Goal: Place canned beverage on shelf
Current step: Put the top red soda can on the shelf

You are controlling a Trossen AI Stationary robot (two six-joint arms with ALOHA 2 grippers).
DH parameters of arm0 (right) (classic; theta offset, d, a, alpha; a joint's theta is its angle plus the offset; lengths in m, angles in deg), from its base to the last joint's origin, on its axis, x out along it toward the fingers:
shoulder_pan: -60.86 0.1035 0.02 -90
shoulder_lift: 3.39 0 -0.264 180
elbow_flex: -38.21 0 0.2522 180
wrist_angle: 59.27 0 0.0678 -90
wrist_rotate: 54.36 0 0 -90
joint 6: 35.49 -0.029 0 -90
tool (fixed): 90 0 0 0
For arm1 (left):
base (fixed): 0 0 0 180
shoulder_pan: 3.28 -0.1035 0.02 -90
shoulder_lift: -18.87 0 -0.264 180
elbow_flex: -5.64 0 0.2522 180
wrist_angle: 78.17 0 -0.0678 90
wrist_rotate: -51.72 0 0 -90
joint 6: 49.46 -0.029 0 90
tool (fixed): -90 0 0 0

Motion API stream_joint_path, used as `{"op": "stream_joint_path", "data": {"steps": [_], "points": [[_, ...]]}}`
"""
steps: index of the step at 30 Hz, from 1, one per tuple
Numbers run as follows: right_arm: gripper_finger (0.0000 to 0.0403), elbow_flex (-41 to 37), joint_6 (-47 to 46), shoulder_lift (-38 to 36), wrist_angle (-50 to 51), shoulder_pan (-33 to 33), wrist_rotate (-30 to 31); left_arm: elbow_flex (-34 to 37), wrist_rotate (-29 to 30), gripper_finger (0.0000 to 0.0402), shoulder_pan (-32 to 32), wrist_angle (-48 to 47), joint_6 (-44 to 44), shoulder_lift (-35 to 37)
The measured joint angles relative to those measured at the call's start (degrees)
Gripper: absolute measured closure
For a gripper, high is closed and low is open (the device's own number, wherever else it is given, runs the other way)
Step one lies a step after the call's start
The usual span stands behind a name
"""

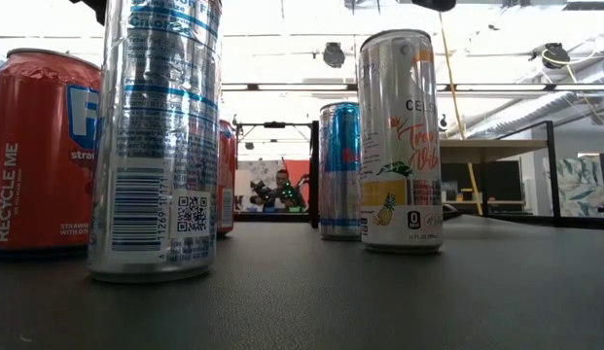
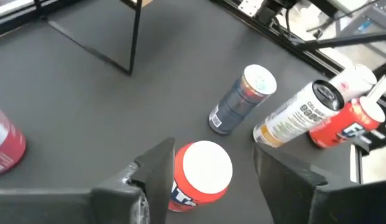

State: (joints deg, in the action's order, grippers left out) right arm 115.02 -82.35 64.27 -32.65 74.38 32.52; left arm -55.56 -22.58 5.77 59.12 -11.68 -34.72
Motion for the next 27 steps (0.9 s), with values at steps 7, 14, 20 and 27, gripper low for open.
{"op": "stream_joint_path", "data": {"steps": [7, 14, 20, 27], "points": [[0.0200, 0.00, -0.02, -0.29, 8.63, -0.01, -0.20, 0.00, -1.63, 0.0178, 1.74, 5.01, 2.47, -2.85], [0.0200, 0.00, -3.07, -1.57, 22.63, 2.03, -5.90, -0.27, -2.22, 0.0178, 4.60, 10.84, 2.38, -7.71], [0.0200, -0.02, -2.08, -4.30, 25.48, 3.02, -1.15, -5.32, -0.88, 0.0178, 6.84, 6.40, 0.95, -11.60], [0.0200, 0.00, -2.97, -6.52, 25.70, 3.10, 4.53, -10.09, 0.23, 0.0178, 7.20, -0.65, -5.37, -16.45]]}}
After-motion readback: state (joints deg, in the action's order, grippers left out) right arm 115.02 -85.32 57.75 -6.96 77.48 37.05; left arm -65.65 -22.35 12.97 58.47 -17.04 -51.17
